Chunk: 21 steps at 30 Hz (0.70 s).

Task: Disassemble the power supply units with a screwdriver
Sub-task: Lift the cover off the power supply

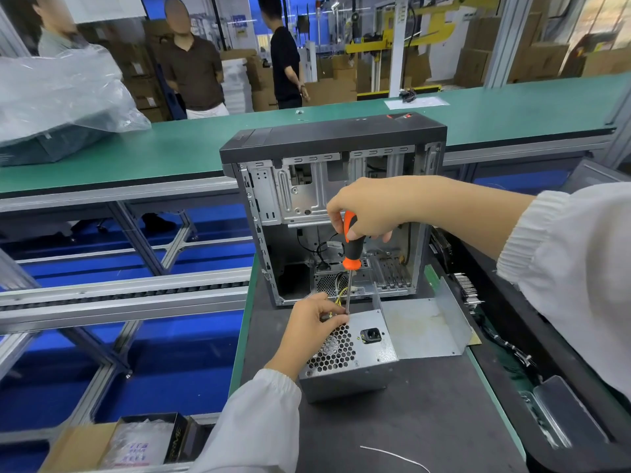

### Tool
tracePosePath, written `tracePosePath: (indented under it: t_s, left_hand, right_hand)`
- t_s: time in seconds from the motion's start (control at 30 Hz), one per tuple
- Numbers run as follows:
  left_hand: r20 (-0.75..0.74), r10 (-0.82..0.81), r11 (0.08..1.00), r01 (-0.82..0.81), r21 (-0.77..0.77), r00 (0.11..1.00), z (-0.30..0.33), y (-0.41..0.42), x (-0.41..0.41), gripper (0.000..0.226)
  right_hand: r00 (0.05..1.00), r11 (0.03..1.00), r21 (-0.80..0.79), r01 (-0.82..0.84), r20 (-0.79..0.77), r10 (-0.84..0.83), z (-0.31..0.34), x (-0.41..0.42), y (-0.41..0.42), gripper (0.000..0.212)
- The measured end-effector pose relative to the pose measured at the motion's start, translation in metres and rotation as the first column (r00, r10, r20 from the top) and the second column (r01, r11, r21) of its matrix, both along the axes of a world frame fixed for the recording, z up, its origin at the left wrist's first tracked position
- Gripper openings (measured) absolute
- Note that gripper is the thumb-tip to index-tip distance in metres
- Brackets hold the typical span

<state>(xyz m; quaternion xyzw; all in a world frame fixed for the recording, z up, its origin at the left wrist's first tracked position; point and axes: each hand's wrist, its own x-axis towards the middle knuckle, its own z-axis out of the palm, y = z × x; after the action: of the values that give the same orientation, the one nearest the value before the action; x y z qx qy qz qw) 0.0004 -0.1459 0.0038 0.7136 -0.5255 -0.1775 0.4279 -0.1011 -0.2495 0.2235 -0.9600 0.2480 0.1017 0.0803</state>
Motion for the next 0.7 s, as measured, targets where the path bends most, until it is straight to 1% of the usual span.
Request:
tracePosePath:
  t_s: [0.1, 0.23, 0.4, 0.47, 0.53, 0.57, 0.63, 0.7]
  left_hand:
    - [0.028, 0.014, 1.0, -0.013, -0.019, 1.0, -0.001, 0.001, -0.001, 0.011]
    - [0.134, -0.006, 0.999, 0.011, -0.035, 0.991, -0.001, 0.002, -0.003, 0.014]
    - [0.295, -0.051, 0.999, 0.053, 0.001, 0.954, 0.008, 0.002, -0.003, 0.015]
    - [0.297, -0.037, 0.999, 0.041, -0.006, 0.954, 0.012, 0.002, -0.004, 0.012]
    - [0.25, -0.017, 0.999, 0.023, -0.022, 0.968, 0.015, 0.003, -0.005, 0.008]
    - [0.194, 0.0, 0.999, 0.006, -0.032, 0.981, 0.015, 0.003, -0.006, 0.006]
    - [0.033, 0.048, 0.998, -0.047, -0.042, 0.998, 0.015, 0.005, -0.006, 0.007]
    - [-0.12, 0.089, 0.996, -0.092, -0.014, 0.989, 0.015, 0.008, -0.003, 0.007]
  right_hand:
    - [1.0, 1.0, -0.019, -0.016, 0.001, 0.016, 0.0, -0.001, 0.0, 0.009]
    - [0.999, 0.999, -0.04, -0.033, -0.008, 0.033, 0.0, -0.002, 0.003, 0.007]
    - [1.0, 0.998, -0.058, -0.024, 0.0, 0.024, 0.004, -0.006, 0.005, 0.006]
    - [1.0, 0.997, -0.073, -0.021, 0.002, 0.021, 0.007, -0.008, 0.005, 0.007]
    - [1.0, 0.996, -0.086, -0.017, 0.002, 0.018, 0.009, -0.009, 0.006, 0.008]
    - [1.0, 0.996, -0.093, -0.017, 0.002, 0.017, 0.011, -0.009, 0.006, 0.009]
    - [1.0, 0.995, -0.103, -0.014, 0.01, 0.015, 0.013, -0.01, 0.005, 0.009]
    - [0.999, 0.995, -0.098, -0.01, 0.032, 0.013, 0.015, -0.01, 0.005, 0.009]
